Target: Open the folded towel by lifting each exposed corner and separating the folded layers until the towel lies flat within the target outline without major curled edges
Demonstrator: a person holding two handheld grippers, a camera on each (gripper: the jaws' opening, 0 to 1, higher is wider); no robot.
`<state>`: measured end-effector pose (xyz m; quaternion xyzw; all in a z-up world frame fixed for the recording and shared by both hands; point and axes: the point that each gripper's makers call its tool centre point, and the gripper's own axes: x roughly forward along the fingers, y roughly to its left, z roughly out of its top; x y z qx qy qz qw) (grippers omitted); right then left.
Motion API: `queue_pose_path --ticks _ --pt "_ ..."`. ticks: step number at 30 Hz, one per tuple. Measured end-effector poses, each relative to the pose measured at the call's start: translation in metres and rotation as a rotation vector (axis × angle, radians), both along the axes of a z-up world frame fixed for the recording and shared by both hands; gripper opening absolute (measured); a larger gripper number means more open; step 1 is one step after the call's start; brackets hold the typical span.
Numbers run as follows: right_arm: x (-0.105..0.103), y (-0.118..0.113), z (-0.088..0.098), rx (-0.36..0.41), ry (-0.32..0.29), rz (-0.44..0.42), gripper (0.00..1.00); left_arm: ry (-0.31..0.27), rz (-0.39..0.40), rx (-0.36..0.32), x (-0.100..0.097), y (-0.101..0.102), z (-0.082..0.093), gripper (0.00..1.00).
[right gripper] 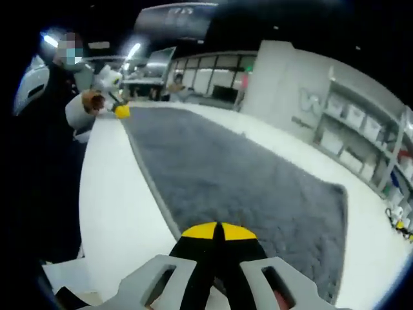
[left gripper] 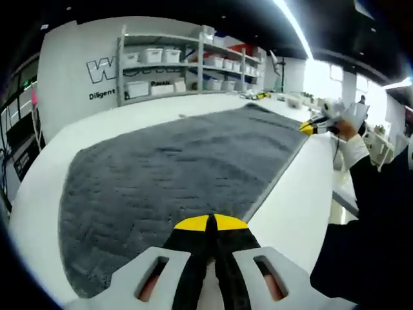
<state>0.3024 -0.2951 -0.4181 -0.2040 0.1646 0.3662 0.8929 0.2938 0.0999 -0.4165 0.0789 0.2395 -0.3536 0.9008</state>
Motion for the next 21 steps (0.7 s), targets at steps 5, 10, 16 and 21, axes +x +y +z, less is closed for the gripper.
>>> queue_pose_path --ticks 5,10,16,21 --pt "-0.006 0.002 0.000 -0.006 0.011 0.016 0.00 0.014 -0.002 -0.002 -0.002 0.002 0.000 0.00" --pt "-0.010 0.003 0.000 -0.020 0.014 0.024 0.00 0.040 0.011 -0.046 -0.002 0.004 0.000 0.00" --pt "-0.010 0.005 0.000 -0.043 -0.012 0.011 0.00 0.063 0.013 -0.057 -0.006 0.007 0.000 0.00" --pt "-0.006 0.005 0.002 -0.095 -0.055 0.004 0.00 0.061 0.004 -0.043 -0.008 0.012 0.002 0.00"
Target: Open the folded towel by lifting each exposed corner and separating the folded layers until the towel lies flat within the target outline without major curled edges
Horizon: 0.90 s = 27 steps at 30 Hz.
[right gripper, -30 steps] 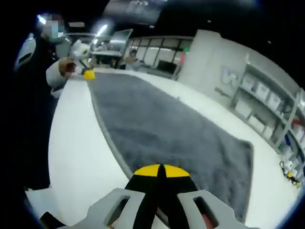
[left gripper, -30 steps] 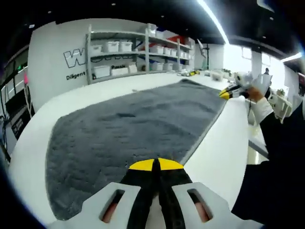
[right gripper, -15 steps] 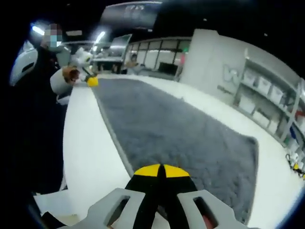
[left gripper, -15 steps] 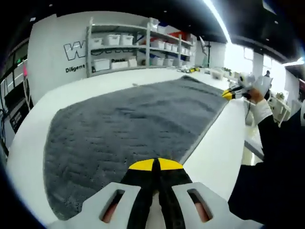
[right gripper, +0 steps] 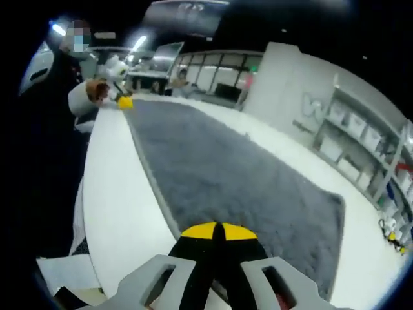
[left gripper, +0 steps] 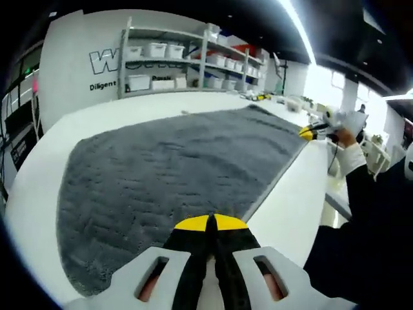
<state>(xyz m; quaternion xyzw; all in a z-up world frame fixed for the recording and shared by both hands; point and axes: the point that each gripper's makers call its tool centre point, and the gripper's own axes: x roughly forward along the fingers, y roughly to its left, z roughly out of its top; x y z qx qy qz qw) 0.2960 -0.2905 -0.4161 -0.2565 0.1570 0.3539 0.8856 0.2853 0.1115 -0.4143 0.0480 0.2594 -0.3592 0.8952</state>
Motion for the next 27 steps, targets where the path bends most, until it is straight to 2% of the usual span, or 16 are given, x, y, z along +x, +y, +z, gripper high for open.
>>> queue_pose_path --ticks 1,2,4,5,7,8,9,11,13,15,17,18,20,21,24,27 --pt "0.001 -0.001 0.001 -0.012 -0.002 -0.011 0.02 -0.023 0.012 -0.010 0.000 0.003 0.003 0.00" --pt "0.003 -0.003 0.002 -0.042 -0.014 -0.020 0.05 -0.074 0.016 -0.020 0.002 0.005 0.008 0.00" --pt "0.006 -0.004 0.009 -0.095 -0.067 -0.019 0.13 -0.226 0.085 -0.069 0.005 0.022 0.028 0.00" --pt "0.007 -0.002 0.013 -0.088 -0.091 -0.026 0.16 -0.248 0.120 -0.108 0.002 0.029 0.036 0.01" --pt "0.004 0.001 0.023 -0.046 -0.112 -0.034 0.20 -0.321 0.191 -0.193 -0.002 0.043 0.055 0.04" --pt "0.002 0.000 0.032 -0.024 -0.136 -0.047 0.22 -0.361 0.223 -0.229 -0.006 0.051 0.067 0.09" --pt "0.001 -0.001 0.040 0.013 -0.160 -0.062 0.25 -0.369 0.247 -0.236 -0.010 0.056 0.072 0.18" --pt "-0.005 -0.002 0.056 0.106 -0.186 -0.064 0.33 -0.394 0.265 -0.174 -0.017 0.063 0.079 0.29" --pt "-0.010 -0.007 0.069 0.227 -0.183 -0.088 0.49 -0.437 0.276 -0.126 -0.023 0.068 0.090 0.40" --pt "-0.014 -0.015 0.077 0.283 -0.171 -0.120 0.69 -0.446 0.288 -0.137 -0.028 0.069 0.099 0.56" --pt "-0.018 -0.028 0.088 0.302 -0.193 -0.167 0.82 -0.459 0.300 -0.170 -0.031 0.069 0.111 0.71" --pt "-0.022 -0.032 0.095 0.315 -0.207 -0.180 0.87 -0.457 0.312 -0.196 -0.032 0.068 0.116 0.80" --pt "-0.030 -0.043 0.106 0.332 -0.224 -0.219 0.92 -0.445 0.316 -0.208 -0.033 0.068 0.122 0.93" --pt "-0.037 -0.047 0.115 0.359 -0.232 -0.235 0.99 -0.431 0.323 -0.202 -0.034 0.069 0.121 0.99" --pt "-0.053 -0.052 0.129 0.379 -0.239 -0.234 1.00 -0.368 0.336 -0.171 -0.043 0.073 0.117 1.00" --pt "-0.061 -0.058 0.141 0.378 -0.265 -0.260 1.00 -0.374 0.355 -0.180 -0.049 0.077 0.124 1.00"
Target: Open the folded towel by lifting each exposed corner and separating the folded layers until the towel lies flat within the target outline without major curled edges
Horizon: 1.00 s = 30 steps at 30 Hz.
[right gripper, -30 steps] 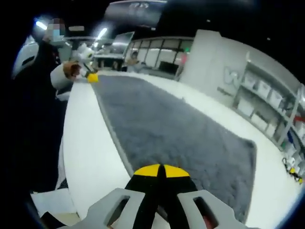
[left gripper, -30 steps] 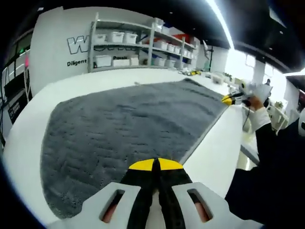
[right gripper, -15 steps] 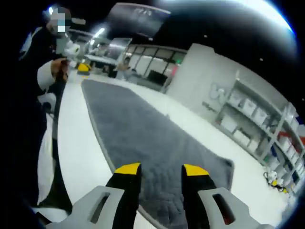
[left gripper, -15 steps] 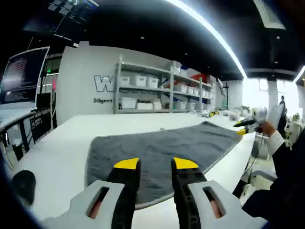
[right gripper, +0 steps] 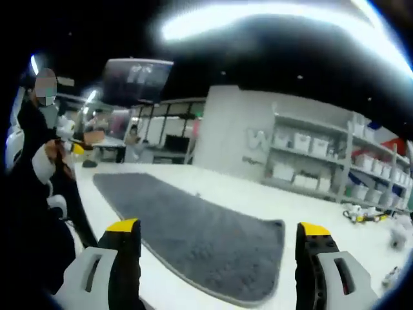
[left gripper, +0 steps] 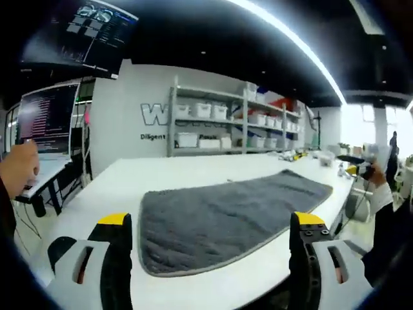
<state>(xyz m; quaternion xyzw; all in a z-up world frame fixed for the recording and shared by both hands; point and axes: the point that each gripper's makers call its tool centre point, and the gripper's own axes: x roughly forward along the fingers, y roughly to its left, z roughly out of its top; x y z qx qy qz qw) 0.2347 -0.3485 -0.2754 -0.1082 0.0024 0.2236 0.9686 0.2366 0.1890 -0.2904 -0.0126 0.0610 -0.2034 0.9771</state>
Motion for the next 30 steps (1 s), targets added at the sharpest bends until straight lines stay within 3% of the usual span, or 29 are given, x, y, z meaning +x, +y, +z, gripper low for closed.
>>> queue_pose_path --ticks 2,7,15,24,26,30 --pt "-0.003 -0.003 0.006 -0.008 -0.021 -0.020 1.00 -0.022 0.023 -0.004 -0.002 0.003 0.006 1.00" --pt "-0.008 -0.002 0.008 -0.013 -0.006 -0.032 1.00 -0.045 0.032 -0.044 -0.003 0.003 0.013 1.00" --pt "-0.006 0.000 0.009 -0.015 0.003 -0.038 1.00 -0.050 0.018 -0.024 -0.006 -0.004 0.014 1.00" --pt "-0.026 0.032 0.050 0.045 -0.112 0.060 1.00 -0.036 0.009 -0.022 -0.003 -0.004 0.009 1.00" --pt "-0.037 0.051 0.065 0.077 -0.142 0.111 1.00 -0.032 0.015 -0.013 -0.004 -0.003 0.011 1.00" --pt "-0.048 0.066 0.076 0.117 -0.136 0.118 1.00 -0.043 0.026 0.000 -0.009 0.000 0.015 1.00"
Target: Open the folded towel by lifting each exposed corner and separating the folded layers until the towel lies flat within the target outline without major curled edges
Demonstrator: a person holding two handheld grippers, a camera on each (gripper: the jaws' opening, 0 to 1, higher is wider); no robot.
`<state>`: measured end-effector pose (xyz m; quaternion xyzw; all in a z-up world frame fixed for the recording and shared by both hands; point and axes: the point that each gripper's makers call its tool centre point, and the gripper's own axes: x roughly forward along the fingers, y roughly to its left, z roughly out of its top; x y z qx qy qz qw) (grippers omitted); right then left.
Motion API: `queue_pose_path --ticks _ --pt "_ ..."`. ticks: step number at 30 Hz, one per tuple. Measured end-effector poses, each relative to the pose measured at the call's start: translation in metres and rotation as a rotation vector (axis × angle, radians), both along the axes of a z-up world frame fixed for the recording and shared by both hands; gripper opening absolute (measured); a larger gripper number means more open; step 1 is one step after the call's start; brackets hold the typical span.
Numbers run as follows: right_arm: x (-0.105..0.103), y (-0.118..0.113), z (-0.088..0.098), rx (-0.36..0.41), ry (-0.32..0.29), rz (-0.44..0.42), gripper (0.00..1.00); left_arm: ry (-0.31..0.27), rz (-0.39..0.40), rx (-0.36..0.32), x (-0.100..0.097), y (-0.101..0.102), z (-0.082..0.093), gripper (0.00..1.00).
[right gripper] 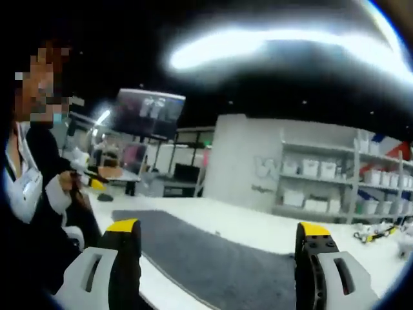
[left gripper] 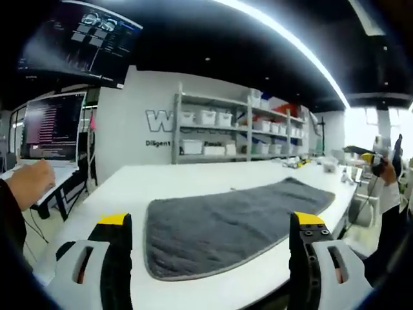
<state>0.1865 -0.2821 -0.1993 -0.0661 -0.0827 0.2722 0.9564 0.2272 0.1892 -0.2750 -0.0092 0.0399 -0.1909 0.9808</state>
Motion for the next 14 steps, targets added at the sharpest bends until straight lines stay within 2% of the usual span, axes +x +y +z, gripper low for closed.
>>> queue_pose_path --ticks 1,2,3,7,8,13,14 --pt "0.000 0.001 0.000 -0.001 0.000 -0.006 1.00 -0.001 0.001 0.001 0.000 0.001 0.000 1.00" --pt "0.003 0.000 -0.004 -0.065 0.004 -0.057 1.00 -0.008 0.006 0.005 -0.002 0.004 0.003 1.00" --pt "0.005 0.001 -0.006 -0.089 0.005 -0.066 1.00 -0.011 0.008 0.004 -0.002 0.005 0.003 1.00" --pt "0.009 0.006 -0.012 -0.108 0.035 -0.067 1.00 -0.021 0.013 -0.003 -0.004 0.009 0.006 1.00" --pt "0.013 0.011 -0.015 -0.141 0.034 -0.069 1.00 -0.020 0.014 0.002 -0.003 0.011 0.006 1.00" --pt "0.011 0.016 -0.016 -0.175 0.019 -0.048 0.97 -0.019 0.024 0.004 -0.002 0.015 0.005 1.00" --pt "0.009 0.017 -0.015 -0.192 -0.001 -0.036 0.95 -0.014 0.022 0.007 -0.001 0.014 0.003 1.00"
